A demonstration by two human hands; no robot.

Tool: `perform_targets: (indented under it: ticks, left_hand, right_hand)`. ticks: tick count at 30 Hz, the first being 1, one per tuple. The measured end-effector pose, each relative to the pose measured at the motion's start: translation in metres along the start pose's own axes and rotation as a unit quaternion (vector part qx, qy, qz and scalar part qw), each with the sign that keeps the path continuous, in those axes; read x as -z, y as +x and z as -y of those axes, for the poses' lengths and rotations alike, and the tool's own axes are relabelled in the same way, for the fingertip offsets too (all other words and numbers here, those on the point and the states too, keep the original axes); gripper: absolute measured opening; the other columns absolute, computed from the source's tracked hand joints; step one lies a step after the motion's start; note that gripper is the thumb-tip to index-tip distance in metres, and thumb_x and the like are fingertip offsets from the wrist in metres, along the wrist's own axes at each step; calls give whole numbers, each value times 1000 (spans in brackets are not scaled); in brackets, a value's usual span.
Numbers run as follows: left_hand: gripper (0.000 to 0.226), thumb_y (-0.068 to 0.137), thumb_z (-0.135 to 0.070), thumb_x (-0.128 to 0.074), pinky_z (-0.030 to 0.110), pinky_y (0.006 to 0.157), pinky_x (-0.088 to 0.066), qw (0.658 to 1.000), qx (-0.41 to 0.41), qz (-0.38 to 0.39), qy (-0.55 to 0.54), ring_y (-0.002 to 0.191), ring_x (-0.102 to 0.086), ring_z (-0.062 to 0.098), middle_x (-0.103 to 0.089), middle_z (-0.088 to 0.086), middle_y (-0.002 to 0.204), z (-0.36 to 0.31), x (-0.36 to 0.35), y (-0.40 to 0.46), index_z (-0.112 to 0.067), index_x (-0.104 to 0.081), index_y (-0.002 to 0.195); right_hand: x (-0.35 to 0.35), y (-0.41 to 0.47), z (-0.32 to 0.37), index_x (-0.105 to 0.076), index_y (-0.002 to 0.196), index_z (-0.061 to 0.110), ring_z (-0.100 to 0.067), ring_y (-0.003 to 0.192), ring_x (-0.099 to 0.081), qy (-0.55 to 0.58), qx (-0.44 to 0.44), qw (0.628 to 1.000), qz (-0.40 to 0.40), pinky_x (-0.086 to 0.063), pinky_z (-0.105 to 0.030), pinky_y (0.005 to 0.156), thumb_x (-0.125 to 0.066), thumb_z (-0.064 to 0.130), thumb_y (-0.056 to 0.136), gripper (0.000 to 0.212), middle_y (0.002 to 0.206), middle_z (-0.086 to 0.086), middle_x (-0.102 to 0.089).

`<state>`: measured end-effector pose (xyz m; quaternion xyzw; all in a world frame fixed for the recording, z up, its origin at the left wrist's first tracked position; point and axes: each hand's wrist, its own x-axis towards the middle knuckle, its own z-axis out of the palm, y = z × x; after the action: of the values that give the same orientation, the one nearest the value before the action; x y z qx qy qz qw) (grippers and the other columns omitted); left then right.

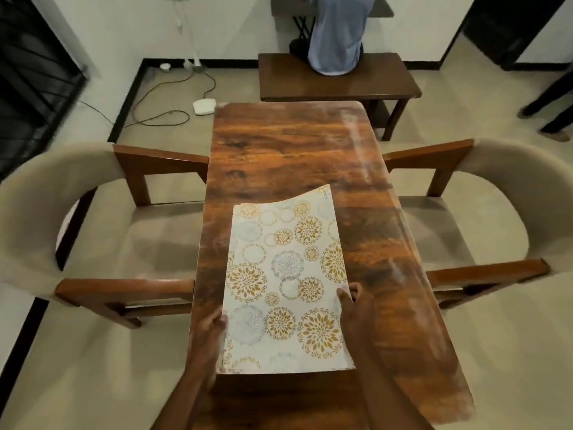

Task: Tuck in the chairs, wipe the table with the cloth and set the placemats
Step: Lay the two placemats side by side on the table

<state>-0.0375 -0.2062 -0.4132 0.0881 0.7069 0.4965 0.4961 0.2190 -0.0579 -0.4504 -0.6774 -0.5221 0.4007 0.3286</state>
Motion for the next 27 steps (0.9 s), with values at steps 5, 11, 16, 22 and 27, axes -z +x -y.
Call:
perform_targets:
  ticks: [5, 11, 16, 22, 27]
  left_hand:
    - [37, 108, 3, -54, 18, 84, -52, 997, -28, -74, 22, 105, -66, 22, -65, 16, 138, -15, -19, 60, 1, -59, 145]
    - [41, 105, -14, -65, 39, 101, -54, 987, -29, -157, 27, 124, -68, 35, -70, 13, 138, -39, 7, 173, -8, -64, 146]
    - [32, 105, -12, -62, 48, 96, -61, 987, -24, -161, 8, 111, -72, 32, -73, 10, 131, -60, 21, 252, -14, -70, 137]
    - [33, 106, -2, -56, 29, 60, -64, 989, -63, -128, 46, 86, -71, 18, -72, 8, 120, -78, 13, 310, -15, -70, 134]
    - [35, 104, -7, -60, 37, 73, -67, 978, -112, -129, 116, 105, -75, 37, -76, 7, 126, -70, 10, 345, -18, -71, 135]
  right_hand:
    - [-25, 56, 10, -71, 106, 7, -32, 89, -70, -60, 27, 997, -35, -57, -47, 77, -62, 21, 105, 16, 95, -7, -74]
    - [-4, 147, 24, -68, 119, -3, -35, 100, -66, -44, 58, 990, -122, -50, -43, 85, -59, 22, 105, 30, 109, -18, -70]
    - [57, 246, 9, -70, 107, 1, -34, 88, -68, -133, 108, 974, -150, -50, -42, 76, -59, 25, 98, 28, 101, -21, -74]
    - [62, 321, -33, -70, 106, -3, -43, 92, -71, -168, 84, 974, -128, -59, -46, 76, -65, 28, 98, 32, 101, -26, -75]
    - [37, 349, -52, -73, 116, -1, -29, 95, -70, -171, 94, 975, -105, -56, -39, 82, -67, 22, 100, 28, 110, -22, -76]
